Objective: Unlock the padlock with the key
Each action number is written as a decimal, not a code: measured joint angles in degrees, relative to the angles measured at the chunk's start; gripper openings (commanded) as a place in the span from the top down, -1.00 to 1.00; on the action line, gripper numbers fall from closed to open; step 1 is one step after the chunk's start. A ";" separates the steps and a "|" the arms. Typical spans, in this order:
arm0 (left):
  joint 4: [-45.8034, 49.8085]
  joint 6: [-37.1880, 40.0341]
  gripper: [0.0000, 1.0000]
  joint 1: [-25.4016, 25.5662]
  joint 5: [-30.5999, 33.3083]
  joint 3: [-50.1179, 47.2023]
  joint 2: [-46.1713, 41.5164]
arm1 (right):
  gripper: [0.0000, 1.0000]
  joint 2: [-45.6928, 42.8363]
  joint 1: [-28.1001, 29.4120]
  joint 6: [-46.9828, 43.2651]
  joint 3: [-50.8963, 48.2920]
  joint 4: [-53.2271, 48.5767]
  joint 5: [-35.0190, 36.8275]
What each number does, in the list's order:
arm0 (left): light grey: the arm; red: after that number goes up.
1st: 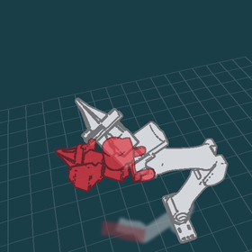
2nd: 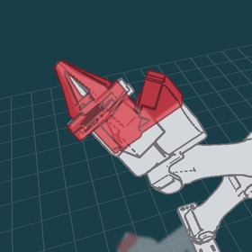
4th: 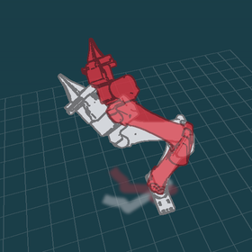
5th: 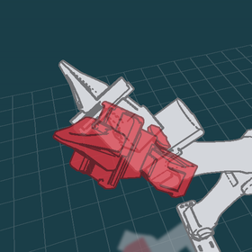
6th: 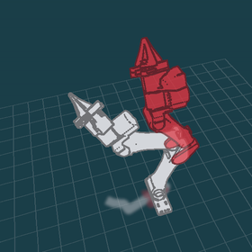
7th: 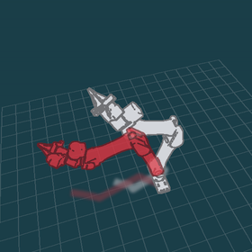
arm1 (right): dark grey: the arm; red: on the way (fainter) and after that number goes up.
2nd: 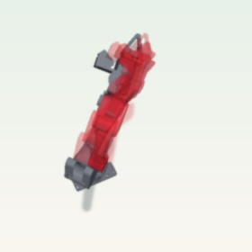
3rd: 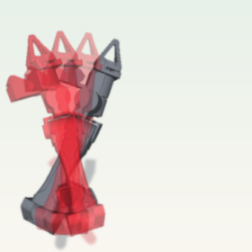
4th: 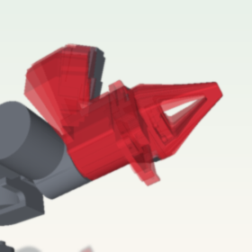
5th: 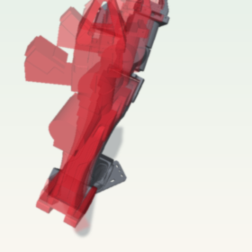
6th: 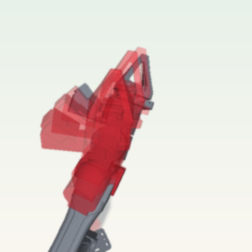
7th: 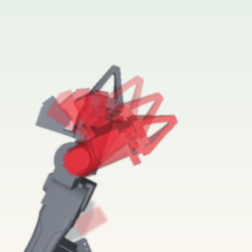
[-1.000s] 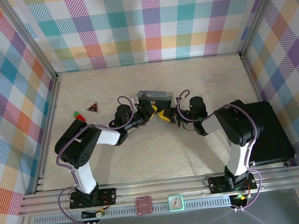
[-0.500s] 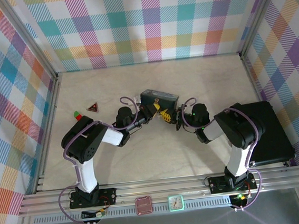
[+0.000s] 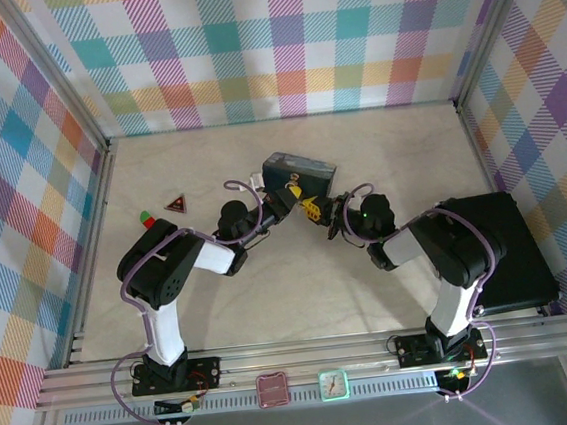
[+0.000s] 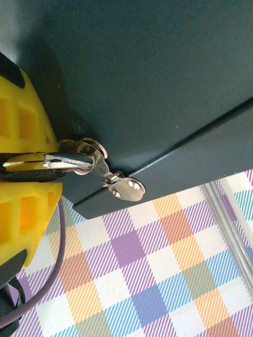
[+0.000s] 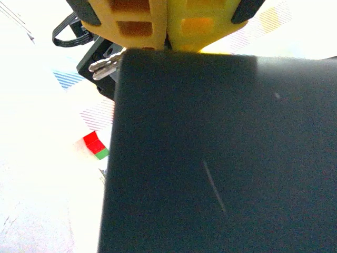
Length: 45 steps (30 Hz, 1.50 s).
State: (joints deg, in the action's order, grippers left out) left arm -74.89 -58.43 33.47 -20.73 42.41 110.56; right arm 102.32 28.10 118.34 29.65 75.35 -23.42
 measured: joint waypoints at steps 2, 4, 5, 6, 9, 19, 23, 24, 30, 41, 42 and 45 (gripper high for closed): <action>0.94 0.20 1.00 0.00 0.44 0.00 0.68 | 1.00 2.10 -0.24 0.00 0.09 1.29 -0.55; 2.21 0.20 1.00 0.00 0.74 -0.09 1.53 | 1.00 4.33 -0.76 0.07 0.33 1.73 -1.88; 2.78 0.20 1.00 0.00 0.90 -0.24 1.77 | 1.00 5.18 -0.98 -0.24 0.55 1.60 -2.62; 3.30 0.22 1.00 0.00 1.22 -0.57 1.90 | 1.00 5.95 -1.16 -0.94 0.76 1.51 -3.30; 3.87 0.46 1.00 0.11 2.38 -1.25 1.90 | 1.00 6.71 -1.64 -5.38 1.64 -0.35 -4.76; 7.82 1.97 1.00 1.66 5.22 -1.79 1.38 | 0.41 2.64 -2.25 -25.03 3.04 -16.11 -4.11; 10.23 2.67 1.00 2.14 5.90 -1.77 0.68 | 0.29 -1.51 -2.27 -31.95 3.04 -25.07 -1.90; 11.06 2.82 1.00 2.12 6.29 -1.77 0.35 | 0.27 -2.80 -2.27 -33.83 3.04 -27.63 -1.18; 18.69 5.33 1.00 2.14 7.74 -1.77 -2.67 | 0.16 -9.66 -2.27 -44.13 3.28 -41.66 3.41; 23.63 7.34 1.00 2.67 8.31 -1.38 -3.72 | 0.12 -14.86 -2.27 -61.07 9.51 -62.93 13.07; 24.48 7.41 1.00 2.80 8.52 -1.20 -3.72 | 0.12 -14.86 -2.29 -61.83 9.60 -63.41 14.01; 28.76 7.96 1.00 3.74 9.94 -0.31 -3.69 | 0.11 -14.84 -2.69 -63.73 9.55 -64.02 16.65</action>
State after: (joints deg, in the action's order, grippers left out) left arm -46.13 -50.48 37.21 -10.79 42.11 106.87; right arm 87.48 25.41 54.61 39.20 11.33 -6.76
